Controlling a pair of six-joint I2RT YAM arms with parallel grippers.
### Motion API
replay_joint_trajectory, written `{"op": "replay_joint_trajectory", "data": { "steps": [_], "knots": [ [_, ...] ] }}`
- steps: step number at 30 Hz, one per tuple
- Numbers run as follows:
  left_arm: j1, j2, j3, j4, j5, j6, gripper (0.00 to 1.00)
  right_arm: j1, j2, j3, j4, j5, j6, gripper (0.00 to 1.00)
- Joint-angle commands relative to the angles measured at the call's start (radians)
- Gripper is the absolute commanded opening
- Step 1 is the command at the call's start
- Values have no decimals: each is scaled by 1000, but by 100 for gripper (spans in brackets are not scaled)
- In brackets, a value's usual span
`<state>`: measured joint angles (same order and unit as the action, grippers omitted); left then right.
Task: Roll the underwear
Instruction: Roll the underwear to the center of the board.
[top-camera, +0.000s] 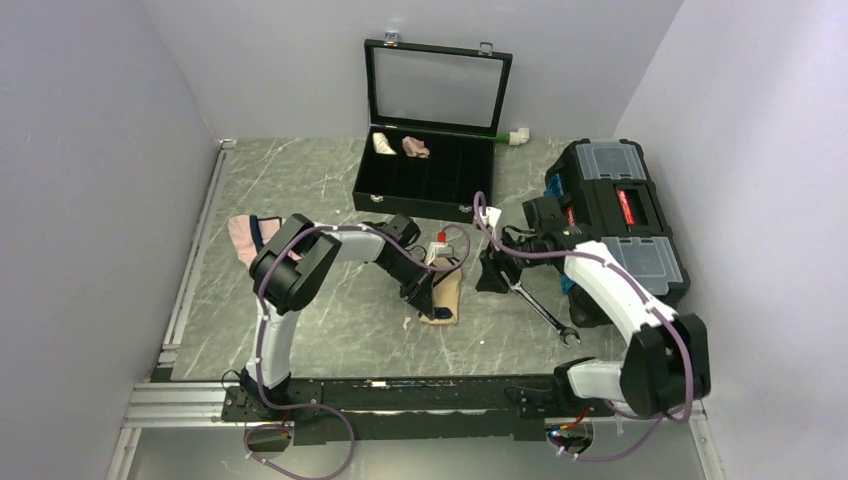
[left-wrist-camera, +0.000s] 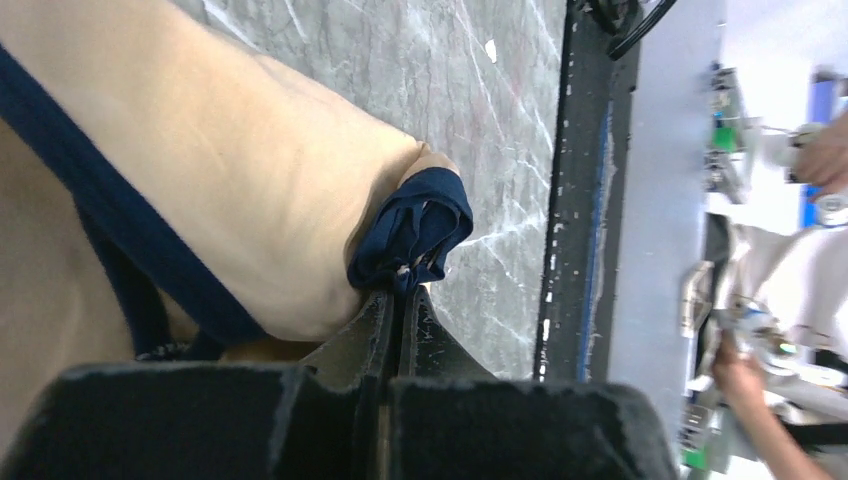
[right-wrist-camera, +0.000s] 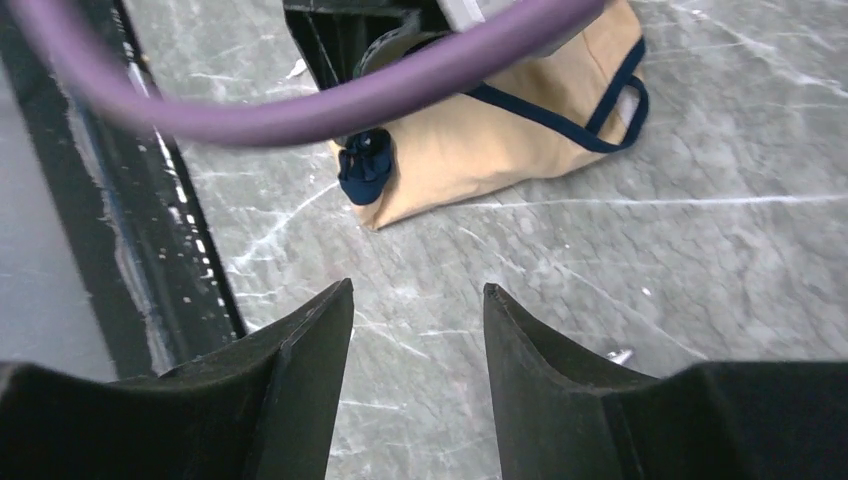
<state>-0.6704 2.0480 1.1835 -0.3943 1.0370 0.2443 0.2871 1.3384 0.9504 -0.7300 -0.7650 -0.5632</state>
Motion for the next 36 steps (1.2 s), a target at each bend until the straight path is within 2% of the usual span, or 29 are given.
{"op": "replay_joint_trajectory", "data": {
  "steps": [1, 7, 11, 14, 24, 29, 36],
  "knots": [
    [7, 125, 95, -204, 45, 63, 0, 19, -144, -90, 157, 102, 28, 54],
    [23, 248, 221, -345, 81, 70, 0, 83, -258, -145, 151, 197, -24, 55],
    [31, 288, 258, -374, 98, 45, 0, 248, -255, -169, 153, 320, -32, 54],
    [36, 309, 283, -406, 105, 41, 0, 375, -231, -186, 184, 418, -36, 52],
    [43, 363, 355, -494, 116, 26, 0, 641, -18, -158, 249, 605, -96, 48],
    [43, 364, 363, -504, 106, 27, 0, 707, 61, -155, 300, 670, -119, 45],
    [45, 367, 366, -518, 109, 41, 0, 722, 117, -141, 332, 697, -140, 41]
  ]
}}
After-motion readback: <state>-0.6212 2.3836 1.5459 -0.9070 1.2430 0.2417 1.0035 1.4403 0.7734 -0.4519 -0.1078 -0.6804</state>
